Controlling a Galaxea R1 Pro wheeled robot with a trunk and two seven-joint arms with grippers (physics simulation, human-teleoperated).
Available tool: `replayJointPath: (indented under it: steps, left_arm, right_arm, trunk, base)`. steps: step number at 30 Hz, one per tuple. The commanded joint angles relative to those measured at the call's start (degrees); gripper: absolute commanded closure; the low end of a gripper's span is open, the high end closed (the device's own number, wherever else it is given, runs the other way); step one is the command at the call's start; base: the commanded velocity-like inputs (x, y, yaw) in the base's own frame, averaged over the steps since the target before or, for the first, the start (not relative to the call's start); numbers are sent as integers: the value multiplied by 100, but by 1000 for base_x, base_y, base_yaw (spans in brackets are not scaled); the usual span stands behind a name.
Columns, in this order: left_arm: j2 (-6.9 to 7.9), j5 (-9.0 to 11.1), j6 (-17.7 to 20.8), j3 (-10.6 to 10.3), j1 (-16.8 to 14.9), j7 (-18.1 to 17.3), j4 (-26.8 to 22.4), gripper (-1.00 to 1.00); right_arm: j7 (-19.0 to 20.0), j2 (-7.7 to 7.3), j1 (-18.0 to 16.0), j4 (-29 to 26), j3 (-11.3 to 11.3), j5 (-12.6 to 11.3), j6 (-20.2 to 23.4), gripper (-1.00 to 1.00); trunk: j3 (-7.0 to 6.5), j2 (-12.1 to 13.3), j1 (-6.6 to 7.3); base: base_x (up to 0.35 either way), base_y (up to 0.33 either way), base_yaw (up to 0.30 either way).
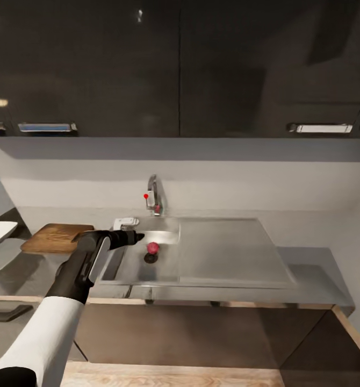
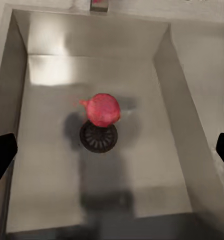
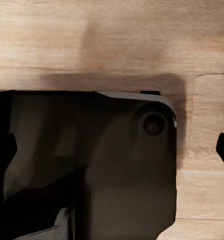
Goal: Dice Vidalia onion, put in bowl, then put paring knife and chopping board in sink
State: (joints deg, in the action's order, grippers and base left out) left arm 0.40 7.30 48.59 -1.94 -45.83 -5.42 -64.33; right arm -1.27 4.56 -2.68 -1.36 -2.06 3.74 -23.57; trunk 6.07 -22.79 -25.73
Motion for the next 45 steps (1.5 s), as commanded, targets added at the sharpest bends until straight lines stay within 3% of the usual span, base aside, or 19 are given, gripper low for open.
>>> replayJointPath:
  steps: [1,11,17,21,30,45]
  left_arm:
    - [4,48,28,-8,-5,23,0,-100]
    - [12,45,-9,-2,-6,23,281,-100]
    - [28,44,-599,0,-9,16,751,-100]
    - [30,44,-749,0,-6,15,896,-100]
    - [39,44,-788,0,-8,14,1010,-100]
    - [39,44,-800,0,-6,15,1176,-100]
  right_arm:
    - [-13,1,-5,4,-23,39,-16,-100]
    - [-13,1,-5,4,-21,39,-16,-100]
    - [-13,1,-5,4,-16,39,-16,-100]
    - [-13,1,-5,4,-19,39,-16,-100]
    - [-13,1,-5,4,-15,39,-16,-100]
    - [-13,1,-5,4,-13,39,-16,-100]
  trunk:
    - [13,-13,-6]
    - [13,-13,-6]
    - [13,-13,-6]
    - [13,-13,-6]
    - [13,-13,-6]
    - [13,-13,-6]
  base:
    - [183,-292,0]
    - [160,-219,0]
    - [16,-19,0]
    - [2,-2,0]
    - [41,-13,0]
    - [274,-97,0]
